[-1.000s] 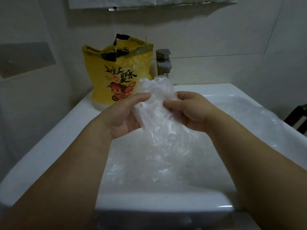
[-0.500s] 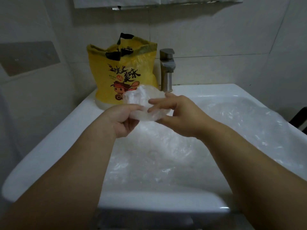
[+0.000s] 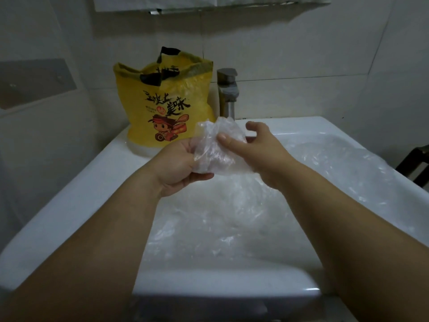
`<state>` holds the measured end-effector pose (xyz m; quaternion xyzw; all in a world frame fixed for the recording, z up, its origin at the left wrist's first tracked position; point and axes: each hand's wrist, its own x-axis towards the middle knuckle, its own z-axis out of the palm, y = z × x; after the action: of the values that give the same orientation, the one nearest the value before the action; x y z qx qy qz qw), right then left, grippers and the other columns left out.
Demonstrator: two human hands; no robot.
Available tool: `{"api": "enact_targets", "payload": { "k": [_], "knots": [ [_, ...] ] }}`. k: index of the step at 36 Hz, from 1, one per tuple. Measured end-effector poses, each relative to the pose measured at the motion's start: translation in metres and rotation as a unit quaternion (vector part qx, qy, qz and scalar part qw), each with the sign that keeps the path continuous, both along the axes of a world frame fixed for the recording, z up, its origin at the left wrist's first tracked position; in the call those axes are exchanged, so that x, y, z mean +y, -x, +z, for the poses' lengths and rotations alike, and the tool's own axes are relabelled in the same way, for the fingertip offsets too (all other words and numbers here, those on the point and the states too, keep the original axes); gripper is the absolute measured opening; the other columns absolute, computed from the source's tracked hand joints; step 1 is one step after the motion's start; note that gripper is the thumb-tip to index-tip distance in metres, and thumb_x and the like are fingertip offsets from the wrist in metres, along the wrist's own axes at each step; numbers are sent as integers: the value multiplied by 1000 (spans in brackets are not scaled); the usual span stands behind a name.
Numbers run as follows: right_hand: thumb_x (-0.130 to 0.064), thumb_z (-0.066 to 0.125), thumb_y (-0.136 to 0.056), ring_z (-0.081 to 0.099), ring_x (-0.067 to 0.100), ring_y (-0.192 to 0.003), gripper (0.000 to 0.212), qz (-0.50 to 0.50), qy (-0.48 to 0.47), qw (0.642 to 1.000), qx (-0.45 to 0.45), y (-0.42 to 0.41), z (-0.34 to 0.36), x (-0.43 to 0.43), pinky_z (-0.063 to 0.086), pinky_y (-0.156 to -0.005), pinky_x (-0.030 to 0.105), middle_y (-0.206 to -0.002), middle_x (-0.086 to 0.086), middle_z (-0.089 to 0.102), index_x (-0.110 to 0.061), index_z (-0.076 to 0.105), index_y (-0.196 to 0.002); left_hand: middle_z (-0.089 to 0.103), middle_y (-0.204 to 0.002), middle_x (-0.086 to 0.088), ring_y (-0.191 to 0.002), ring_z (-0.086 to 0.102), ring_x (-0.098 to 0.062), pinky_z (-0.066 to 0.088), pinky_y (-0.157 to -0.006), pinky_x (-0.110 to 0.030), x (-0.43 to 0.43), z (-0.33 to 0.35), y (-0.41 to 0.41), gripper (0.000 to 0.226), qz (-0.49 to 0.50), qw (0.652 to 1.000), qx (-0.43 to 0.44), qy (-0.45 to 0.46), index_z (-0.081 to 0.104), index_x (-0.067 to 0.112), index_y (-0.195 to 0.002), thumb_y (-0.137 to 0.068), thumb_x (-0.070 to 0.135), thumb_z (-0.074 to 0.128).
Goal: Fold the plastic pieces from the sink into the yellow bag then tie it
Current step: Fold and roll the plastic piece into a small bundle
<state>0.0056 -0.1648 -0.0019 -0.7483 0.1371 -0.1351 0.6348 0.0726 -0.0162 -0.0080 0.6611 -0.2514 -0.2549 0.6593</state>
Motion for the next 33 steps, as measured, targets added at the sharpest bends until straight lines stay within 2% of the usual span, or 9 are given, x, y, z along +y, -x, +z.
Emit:
{"api": "enact_targets", "payload": {
  "k": [3,5,7,10,14,18,24,27,33],
  "knots": [
    [-37,77,-74,65,26,-100,84,74,-157,983,57,3,3,-2,59,-70,37,-123,6,59,-11,36,-142,73,-79,4,-71,69,-5,56,-58,-18,2,0,0,31,-25,1000,4,11,67,16,-96,-89,-11,53],
    [-26,77,-75,70,26,-92,69,85,-215,973,26,3,3,-3,59,-64,34,-115,12,65,-4,46,-133,73,-82,3,-73,70,-6,57,-59,-19,2,-1,0,34,-43,999,7,7,67,15,-98,-89,-14,51],
    [-17,81,-65,71,28,-89,81,74,-247,966,-16,3,3,-2,59,-63,34,-117,16,64,-1,44,-136,72,-86,1,-76,70,-7,57,-60,-21,4,0,0,31,-53,999,10,9,66,14,-99,-87,-12,55],
    [-16,90,-51,70,31,-93,107,53,-204,977,-38,1,4,-3,59,-71,39,-122,16,60,-5,36,-143,72,-89,-3,-81,69,-13,59,-65,-27,9,4,-1,28,-66,996,44,44,68,13,-99,-71,10,65],
    [-15,85,-67,66,23,-93,96,56,-48,997,-12,5,2,-2,59,-72,35,-108,1,55,-18,31,-146,63,-127,-16,-117,59,-35,45,-100,-50,14,5,-5,90,-102,991,85,28,64,10,-123,-45,48,90],
    [-15,83,-69,64,24,-97,98,92,-3,996,19,7,1,4,59,-79,36,-118,5,52,-21,27,-148,68,-118,-18,-118,59,-37,41,-107,-52,6,1,4,60,-43,998,8,-51,66,7,-118,-71,42,78],
    [-29,70,-75,66,29,-99,61,151,-257,954,-2,6,2,6,57,-84,38,-112,10,62,-14,48,-131,65,-120,-21,-109,65,-33,56,-85,-36,1,3,-5,35,86,994,26,69,58,1,-126,-93,11,56],
    [-19,66,-85,66,24,-88,41,164,-254,953,28,2,-8,14,57,-78,33,-110,13,65,-7,55,-123,64,-122,-20,-108,65,-30,56,-85,-34,-1,3,-7,35,111,988,42,102,56,0,-127,-93,7,57],
    [-8,56,-94,62,19,-72,15,99,-274,956,-23,-2,-4,0,56,-59,24,-93,14,64,-1,59,-107,66,-95,-7,-75,62,-13,50,-55,-18,0,2,-11,16,116,990,23,76,61,8,-107,-92,2,58]
  ]
}}
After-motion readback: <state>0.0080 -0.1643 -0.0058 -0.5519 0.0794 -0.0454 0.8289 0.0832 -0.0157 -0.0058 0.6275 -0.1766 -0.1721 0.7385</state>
